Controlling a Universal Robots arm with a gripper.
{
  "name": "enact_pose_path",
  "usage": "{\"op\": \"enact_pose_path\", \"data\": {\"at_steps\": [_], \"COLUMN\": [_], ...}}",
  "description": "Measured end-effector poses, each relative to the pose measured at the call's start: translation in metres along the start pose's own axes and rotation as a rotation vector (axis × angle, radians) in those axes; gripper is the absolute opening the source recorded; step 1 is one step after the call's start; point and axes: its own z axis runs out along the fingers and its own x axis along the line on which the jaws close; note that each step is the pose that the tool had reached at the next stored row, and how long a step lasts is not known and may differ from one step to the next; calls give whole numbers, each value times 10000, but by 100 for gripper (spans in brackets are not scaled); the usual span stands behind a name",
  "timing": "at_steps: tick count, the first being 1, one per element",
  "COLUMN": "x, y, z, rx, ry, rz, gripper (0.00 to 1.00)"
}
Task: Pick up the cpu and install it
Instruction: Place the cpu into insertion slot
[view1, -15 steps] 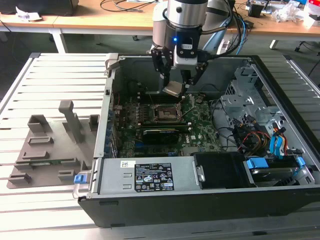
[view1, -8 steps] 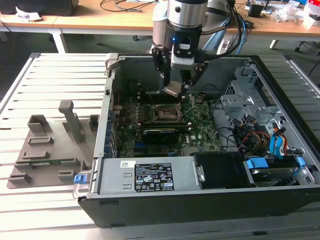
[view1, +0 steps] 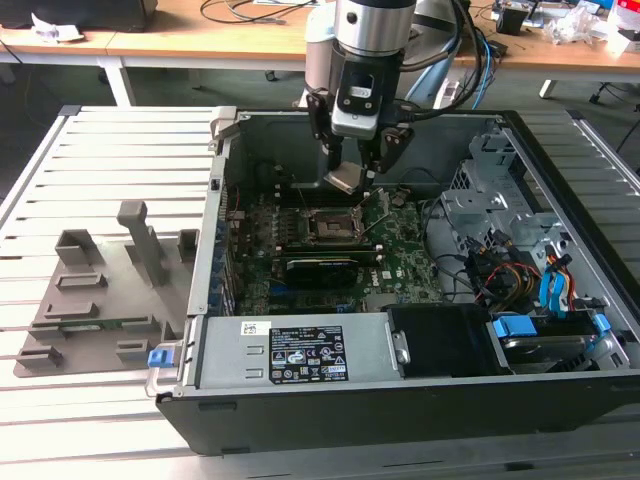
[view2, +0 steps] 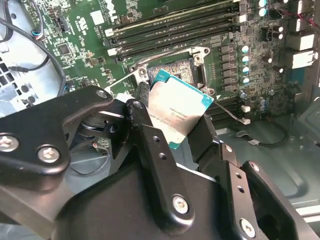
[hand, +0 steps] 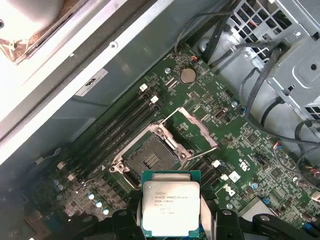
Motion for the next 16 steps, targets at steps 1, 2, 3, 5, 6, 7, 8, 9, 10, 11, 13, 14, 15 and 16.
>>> {"op": "enact_pose_path", "data": {"at_steps": [1,2,3,5,6,7,8,9,10,11,13,14,15,16], "x": [0,0,0,0,0,0,0,0,0,0,0,0,0,0], "y": [0,0,0,0,0,0,0,0,0,0,0,0,0,0], "z": [0,0,0,0,0,0,0,0,0,0,0,0,1,1], "rx": [1,1,1,1,2,2,1,2,2,2,3,3,3,3], "ry": [1,2,4,8,10,11,13,14,16,18,21,23,24,26], "rz": [59,132,226,418,539,621,711,797,882,955,1131,1258,1324,1407], "gripper": [55,55,55,55,55,55,55,55,55,55,55,55,55,55]}}
